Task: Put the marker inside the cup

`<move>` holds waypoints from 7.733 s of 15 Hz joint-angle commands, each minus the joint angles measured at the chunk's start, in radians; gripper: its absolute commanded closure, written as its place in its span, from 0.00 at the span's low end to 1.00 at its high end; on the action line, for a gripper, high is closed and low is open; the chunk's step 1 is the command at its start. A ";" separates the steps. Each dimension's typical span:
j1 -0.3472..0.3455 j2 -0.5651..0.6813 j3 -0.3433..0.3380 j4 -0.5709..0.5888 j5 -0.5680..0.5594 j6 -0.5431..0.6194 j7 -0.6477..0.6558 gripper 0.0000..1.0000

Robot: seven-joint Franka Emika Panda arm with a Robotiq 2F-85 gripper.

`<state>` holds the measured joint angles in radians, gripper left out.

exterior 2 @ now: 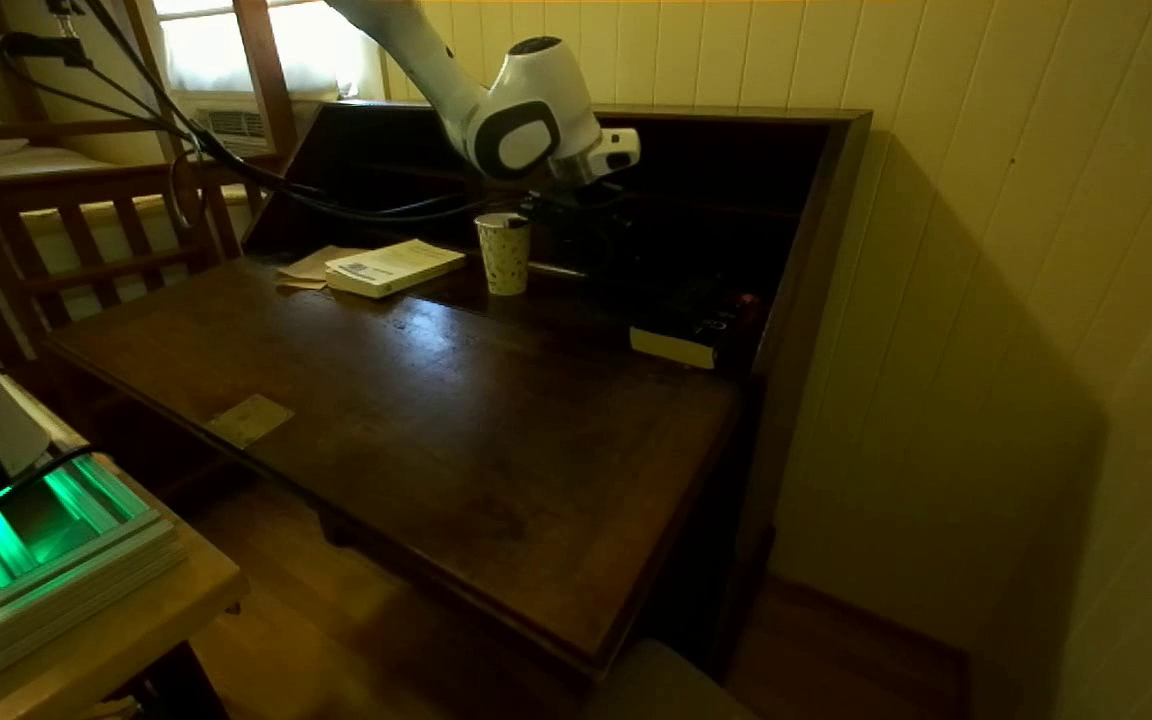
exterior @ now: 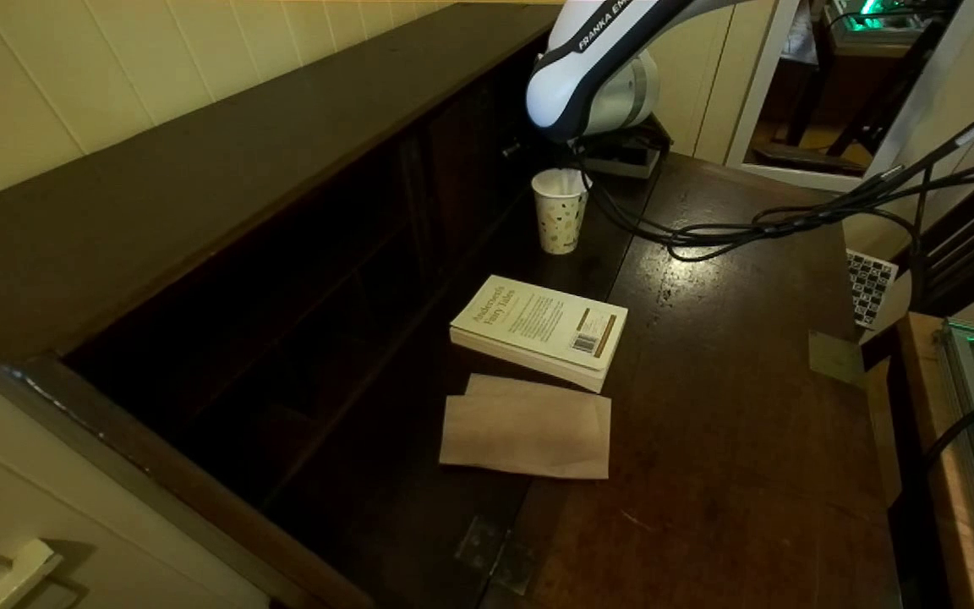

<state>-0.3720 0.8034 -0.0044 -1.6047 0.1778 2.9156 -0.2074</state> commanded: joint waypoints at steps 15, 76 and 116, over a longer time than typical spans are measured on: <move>0.013 0.069 -0.003 0.106 -0.022 -0.019 0.059 0.71; 0.089 -0.509 -0.147 -0.363 -0.139 -0.508 -0.088 0.95; 0.199 -0.729 -0.124 -0.529 -0.605 -0.446 -0.789 0.95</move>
<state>-0.1752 0.1066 -0.1317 -2.1008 -0.4328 2.4621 -0.9130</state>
